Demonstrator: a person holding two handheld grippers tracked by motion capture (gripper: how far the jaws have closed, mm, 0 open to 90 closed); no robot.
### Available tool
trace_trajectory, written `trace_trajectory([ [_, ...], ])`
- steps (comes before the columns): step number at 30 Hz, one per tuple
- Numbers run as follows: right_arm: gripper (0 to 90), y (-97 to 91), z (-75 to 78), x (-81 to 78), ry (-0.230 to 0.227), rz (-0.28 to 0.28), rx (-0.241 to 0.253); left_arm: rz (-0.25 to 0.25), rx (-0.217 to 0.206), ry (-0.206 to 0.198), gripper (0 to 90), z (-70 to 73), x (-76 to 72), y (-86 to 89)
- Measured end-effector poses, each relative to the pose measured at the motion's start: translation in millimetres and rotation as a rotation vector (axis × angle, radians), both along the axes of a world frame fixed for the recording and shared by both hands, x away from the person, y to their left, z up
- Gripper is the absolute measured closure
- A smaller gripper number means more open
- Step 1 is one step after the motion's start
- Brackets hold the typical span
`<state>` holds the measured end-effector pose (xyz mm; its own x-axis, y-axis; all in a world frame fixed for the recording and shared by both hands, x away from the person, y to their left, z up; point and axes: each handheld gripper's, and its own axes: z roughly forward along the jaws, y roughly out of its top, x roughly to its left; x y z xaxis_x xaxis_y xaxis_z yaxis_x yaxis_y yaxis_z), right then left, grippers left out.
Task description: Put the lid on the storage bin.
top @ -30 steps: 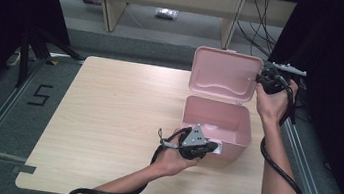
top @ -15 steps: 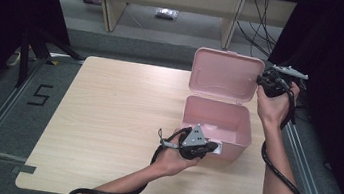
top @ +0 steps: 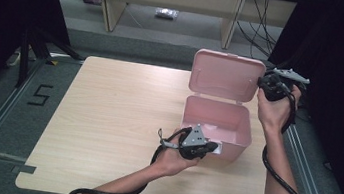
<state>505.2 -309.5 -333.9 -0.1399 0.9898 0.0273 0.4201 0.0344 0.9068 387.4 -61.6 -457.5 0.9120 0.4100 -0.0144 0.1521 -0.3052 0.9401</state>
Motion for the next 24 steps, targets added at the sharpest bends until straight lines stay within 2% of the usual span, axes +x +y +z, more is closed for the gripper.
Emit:
trace_trajectory([
  [2,89.8,-0.9,-0.4,-1.6,-0.012,0.004,-0.02,0.0,0.0,0.0,90.0,0.0,0.0,0.0],
  [6,89.8,0.5,-0.2,-4.7,-0.009,0.001,-0.007,0.001,0.001,-0.001,90.0,0.0,-0.1,0.1],
  [8,89.8,-0.9,-1.4,-4.6,-0.028,0.012,-0.029,0.001,0.0,-0.001,90.0,-0.1,-0.1,0.1],
  [9,89.9,0.3,-1.3,-6.0,-0.02,0.002,-0.015,0.001,0.0,-0.001,90.0,-0.1,-0.1,0.0],
  [10,89.9,-0.8,-2.4,-6.0,-0.036,0.007,-0.032,0.0,0.0,-0.001,90.0,-0.1,0.0,0.1],
  [12,89.9,1.0,-2.4,-8.6,-0.028,0.0,-0.012,0.0,-0.001,-0.001,90.0,-0.2,-0.1,0.1],
  [14,89.8,0.1,-3.1,-9.2,-0.039,0.004,-0.031,0.001,0.001,-0.001,90.0,-0.1,-0.2,0.1],
  [17,89.8,1.5,-2.4,-11.8,-0.029,-0.002,-0.018,0.002,0.001,-0.001,90.0,-0.1,-0.2,0.0],
  [19,89.8,0.1,-3.6,-11.3,-0.052,0.008,-0.046,0.002,0.0,-0.001,90.0,-0.2,-0.2,0.0],
  [20,89.8,-0.1,-3.6,-12.4,-0.05,0.006,-0.049,0.003,-0.002,0.0,90.0,-0.2,-0.2,-0.1],
  [22,89.8,-0.2,-3.2,-13.2,-0.05,0.016,-0.047,0.002,-0.001,-0.001,90.0,-0.2,-0.2,-0.2],
  [23,89.8,1.4,-3.8,-14.3,-0.048,0.002,-0.031,0.002,-0.001,-0.001,90.0,-0.1,-0.2,-0.3],
  [24,89.8,0.6,-4.1,-14.8,-0.052,0.006,-0.044,0.001,0.0,-0.002,90.0,-0.1,-0.1,-0.2],
])
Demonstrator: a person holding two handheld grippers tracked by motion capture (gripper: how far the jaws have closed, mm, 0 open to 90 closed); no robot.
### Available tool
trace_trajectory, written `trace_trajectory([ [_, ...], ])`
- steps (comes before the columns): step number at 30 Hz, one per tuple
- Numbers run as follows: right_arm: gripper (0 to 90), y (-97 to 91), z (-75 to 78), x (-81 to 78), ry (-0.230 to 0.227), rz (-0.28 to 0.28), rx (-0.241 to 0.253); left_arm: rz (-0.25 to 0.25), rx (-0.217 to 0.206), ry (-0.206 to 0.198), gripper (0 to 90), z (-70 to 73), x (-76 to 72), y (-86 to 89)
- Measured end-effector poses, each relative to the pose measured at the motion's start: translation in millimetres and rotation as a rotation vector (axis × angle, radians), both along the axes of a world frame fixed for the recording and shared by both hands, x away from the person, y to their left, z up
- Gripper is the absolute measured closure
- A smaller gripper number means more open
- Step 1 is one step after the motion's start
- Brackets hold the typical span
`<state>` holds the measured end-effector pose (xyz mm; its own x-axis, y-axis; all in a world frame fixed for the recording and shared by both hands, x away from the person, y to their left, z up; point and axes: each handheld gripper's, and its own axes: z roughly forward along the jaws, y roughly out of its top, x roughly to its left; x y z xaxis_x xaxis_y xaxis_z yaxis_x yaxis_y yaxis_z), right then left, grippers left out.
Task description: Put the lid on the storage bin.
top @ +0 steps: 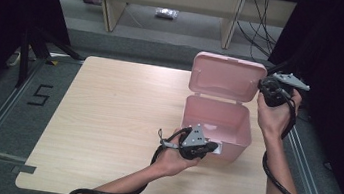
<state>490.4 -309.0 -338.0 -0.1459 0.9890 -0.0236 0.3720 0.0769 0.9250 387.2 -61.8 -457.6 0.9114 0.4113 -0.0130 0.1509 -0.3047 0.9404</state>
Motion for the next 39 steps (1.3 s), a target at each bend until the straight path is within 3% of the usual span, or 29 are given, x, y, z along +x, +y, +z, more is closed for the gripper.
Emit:
trace_trajectory([
  [5,89.8,1.4,-0.3,-3.2,0.002,-0.003,0.012,0.0,0.0,-0.001,90.0,-0.1,-0.1,0.0],
  [7,89.7,-0.2,-0.8,-3.5,-0.013,0.008,-0.014,0.001,0.0,0.0,90.0,0.0,-0.1,-0.1],
  [9,89.7,1.2,-1.0,-4.9,-0.008,-0.001,0.002,0.0,0.001,0.0,90.0,0.1,-0.1,-0.1],
  [14,89.7,0.2,-1.4,-7.3,-0.016,0.007,-0.019,0.001,-0.001,-0.001,90.0,-0.1,0.0,-0.3],
  [20,89.7,1.9,-2.0,-11.4,-0.014,0.001,-0.004,-0.001,0.001,-0.001,90.0,0.0,0.0,-0.1],
  [23,89.7,0.4,-2.6,-12.4,-0.022,0.011,-0.026,-0.001,0.0,-0.001,90.0,0.0,0.1,-0.2],
  [25,89.6,2.6,-2.6,-14.4,-0.014,-0.002,-0.004,-0.001,0.001,0.0,90.0,0.1,0.2,-0.2],
  [28,89.6,0.4,-3.0,-15.0,-0.027,0.014,-0.039,-0.002,0.001,-0.002,90.0,0.1,0.1,-0.2],
  [31,89.6,2.5,-3.6,-17.3,-0.025,-0.001,-0.012,-0.002,0.0,-0.002,90.0,0.0,0.2,-0.2],
  [34,89.6,0.3,-3.9,-17.7,-0.033,0.016,-0.044,-0.003,0.001,-0.003,90.0,0.0,0.2,-0.2],
  [39,89.6,2.7,-3.9,-20.3,-0.024,0.003,-0.029,-0.003,0.001,-0.003,90.0,0.0,0.2,-0.2],
])
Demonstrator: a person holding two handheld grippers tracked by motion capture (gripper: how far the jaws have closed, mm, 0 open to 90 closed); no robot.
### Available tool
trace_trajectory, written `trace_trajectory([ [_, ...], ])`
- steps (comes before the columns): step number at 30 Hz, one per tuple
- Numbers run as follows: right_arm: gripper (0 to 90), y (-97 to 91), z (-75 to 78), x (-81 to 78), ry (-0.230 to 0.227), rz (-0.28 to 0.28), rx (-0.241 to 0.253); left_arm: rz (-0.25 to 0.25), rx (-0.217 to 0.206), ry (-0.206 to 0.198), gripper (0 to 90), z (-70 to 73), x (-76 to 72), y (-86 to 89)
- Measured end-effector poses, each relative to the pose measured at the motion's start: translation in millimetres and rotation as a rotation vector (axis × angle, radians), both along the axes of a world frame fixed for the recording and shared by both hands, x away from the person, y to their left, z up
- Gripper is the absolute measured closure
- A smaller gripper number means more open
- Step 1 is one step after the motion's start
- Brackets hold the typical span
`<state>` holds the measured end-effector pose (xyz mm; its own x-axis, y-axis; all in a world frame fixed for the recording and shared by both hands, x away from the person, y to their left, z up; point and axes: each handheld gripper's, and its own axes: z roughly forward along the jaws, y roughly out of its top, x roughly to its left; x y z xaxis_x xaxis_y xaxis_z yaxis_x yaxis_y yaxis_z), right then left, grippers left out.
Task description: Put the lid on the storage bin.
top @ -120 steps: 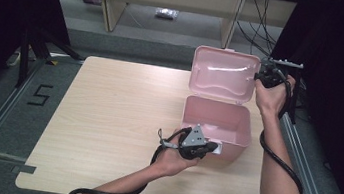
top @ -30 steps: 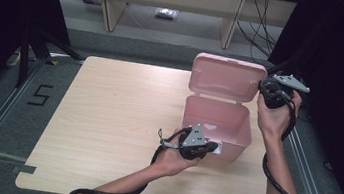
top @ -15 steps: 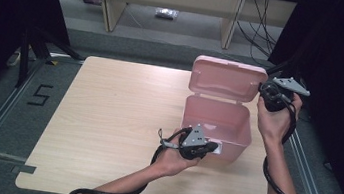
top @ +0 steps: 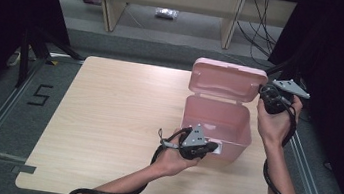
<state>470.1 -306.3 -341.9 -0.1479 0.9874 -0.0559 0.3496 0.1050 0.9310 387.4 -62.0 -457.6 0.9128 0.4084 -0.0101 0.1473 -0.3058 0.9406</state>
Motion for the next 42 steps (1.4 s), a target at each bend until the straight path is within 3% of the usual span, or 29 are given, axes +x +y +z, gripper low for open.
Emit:
trace_trajectory([
  [19,89.4,-1.2,-3.4,-8.9,-0.019,0.015,-0.031,-0.003,0.003,0.002,90.0,0.3,0.2,0.1],
  [21,89.4,0.5,-3.8,-10.0,-0.014,0.003,-0.01,-0.003,0.003,0.001,90.0,0.2,0.1,0.2],
  [25,89.4,-0.4,-4.4,-10.5,-0.023,0.012,-0.03,-0.004,0.004,0.002,90.0,0.4,0.3,0.2],
  [35,89.3,0.7,-5.7,-14.4,-0.024,0.009,-0.02,-0.005,0.006,0.0,90.0,0.5,0.3,0.1],
  [37,89.2,-0.4,-5.9,-15.2,-0.028,0.012,-0.043,-0.005,0.006,0.001,90.0,0.5,0.2,0.2],
  [42,89.2,2.3,-6.8,-17.9,-0.024,-0.002,-0.018,-0.005,0.006,-0.001,90.0,0.3,0.1,0.1],
])
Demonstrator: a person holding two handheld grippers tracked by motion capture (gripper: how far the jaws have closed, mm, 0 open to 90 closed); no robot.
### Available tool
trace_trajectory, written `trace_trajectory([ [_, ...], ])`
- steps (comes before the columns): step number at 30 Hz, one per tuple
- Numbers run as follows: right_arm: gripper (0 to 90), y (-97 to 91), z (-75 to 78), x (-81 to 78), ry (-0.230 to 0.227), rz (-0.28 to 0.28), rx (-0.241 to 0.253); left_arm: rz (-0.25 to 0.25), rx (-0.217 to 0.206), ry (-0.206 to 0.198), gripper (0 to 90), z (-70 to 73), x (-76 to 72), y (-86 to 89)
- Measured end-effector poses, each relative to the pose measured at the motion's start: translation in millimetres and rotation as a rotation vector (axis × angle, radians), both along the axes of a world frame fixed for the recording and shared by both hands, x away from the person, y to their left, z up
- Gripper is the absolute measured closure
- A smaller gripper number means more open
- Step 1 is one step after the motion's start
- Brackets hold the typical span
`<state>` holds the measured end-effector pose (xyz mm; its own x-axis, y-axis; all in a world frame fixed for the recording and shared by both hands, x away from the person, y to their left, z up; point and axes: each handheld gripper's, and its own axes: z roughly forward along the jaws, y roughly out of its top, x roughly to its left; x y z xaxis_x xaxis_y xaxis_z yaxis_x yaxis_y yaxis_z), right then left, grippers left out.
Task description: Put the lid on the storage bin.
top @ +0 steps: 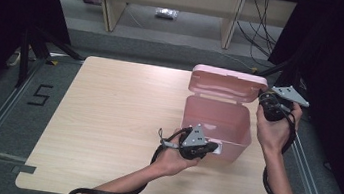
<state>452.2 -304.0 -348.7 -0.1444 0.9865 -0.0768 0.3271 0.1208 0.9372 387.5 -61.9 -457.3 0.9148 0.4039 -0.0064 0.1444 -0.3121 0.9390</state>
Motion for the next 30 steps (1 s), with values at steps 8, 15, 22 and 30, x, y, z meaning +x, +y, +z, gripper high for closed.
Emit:
trace_trajectory([
  [8,89.1,-1.5,-1.7,-2.8,-0.007,0.01,-0.023,-0.001,0.0,-0.001,90.0,0.0,0.1,0.1],
  [15,89.0,0.6,-3.5,-6.9,-0.006,0.004,-0.007,-0.003,0.003,-0.002,90.0,0.1,0.1,0.2],
  [22,89.0,0.9,-4.5,-9.2,-0.003,0.001,-0.01,-0.003,0.003,-0.002,90.0,0.2,0.0,0.1],
  [30,89.0,0.1,-6.6,-12.1,-0.019,0.01,-0.038,-0.004,0.001,-0.003,90.0,0.2,0.0,0.0],
])
